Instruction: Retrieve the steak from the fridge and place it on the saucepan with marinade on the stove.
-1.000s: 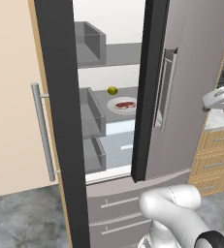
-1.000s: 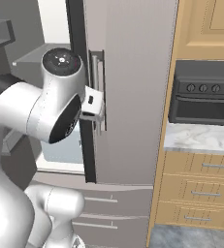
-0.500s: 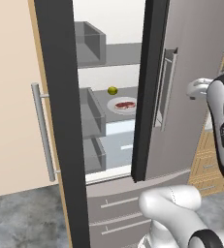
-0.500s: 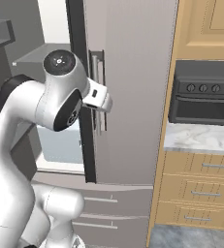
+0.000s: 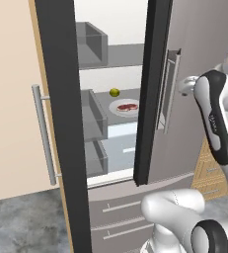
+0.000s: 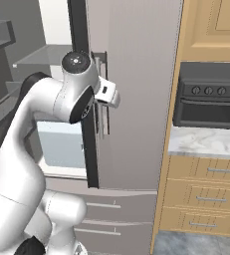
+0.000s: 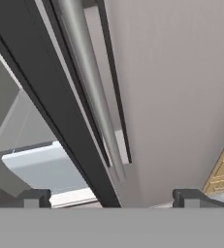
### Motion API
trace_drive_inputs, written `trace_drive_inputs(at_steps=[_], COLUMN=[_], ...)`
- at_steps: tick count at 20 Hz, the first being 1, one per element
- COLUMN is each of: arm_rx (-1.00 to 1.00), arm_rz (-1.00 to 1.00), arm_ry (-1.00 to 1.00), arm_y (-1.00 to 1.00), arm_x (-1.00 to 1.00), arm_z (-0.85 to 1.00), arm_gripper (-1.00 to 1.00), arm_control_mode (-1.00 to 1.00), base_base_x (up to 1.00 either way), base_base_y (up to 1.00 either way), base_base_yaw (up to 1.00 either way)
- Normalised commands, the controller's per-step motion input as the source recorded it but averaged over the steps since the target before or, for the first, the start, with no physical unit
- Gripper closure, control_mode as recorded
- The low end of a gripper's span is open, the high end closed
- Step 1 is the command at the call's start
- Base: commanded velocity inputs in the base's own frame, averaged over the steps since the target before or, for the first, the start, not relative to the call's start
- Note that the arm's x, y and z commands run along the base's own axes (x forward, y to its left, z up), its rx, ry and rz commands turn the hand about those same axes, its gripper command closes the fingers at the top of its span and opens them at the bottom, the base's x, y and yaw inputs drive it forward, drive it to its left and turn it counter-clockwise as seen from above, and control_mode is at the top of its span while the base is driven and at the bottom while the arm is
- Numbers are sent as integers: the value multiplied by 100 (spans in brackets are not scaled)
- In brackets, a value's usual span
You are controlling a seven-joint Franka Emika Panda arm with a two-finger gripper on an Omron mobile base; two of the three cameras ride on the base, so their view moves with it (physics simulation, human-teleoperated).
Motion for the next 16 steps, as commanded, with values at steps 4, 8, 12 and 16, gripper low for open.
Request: trace_drive_inputs(at_steps=[4, 8, 12, 16], arm_rx=[0, 0, 0, -1], arm_rz=[4, 4, 4, 4], arm_ry=[0, -2, -6, -6], arm_y=[0, 0, 0, 0], arm_x=[56, 53, 61, 63], arm_z=[-27, -34, -26, -29], arm_gripper=[-100, -100, -100, -100], arm_control_mode=[-100, -100, -100, -100], base_base_x=[0, 0, 0, 0], base_base_y=[0, 0, 0, 0], base_base_yaw=[0, 0, 0, 0])
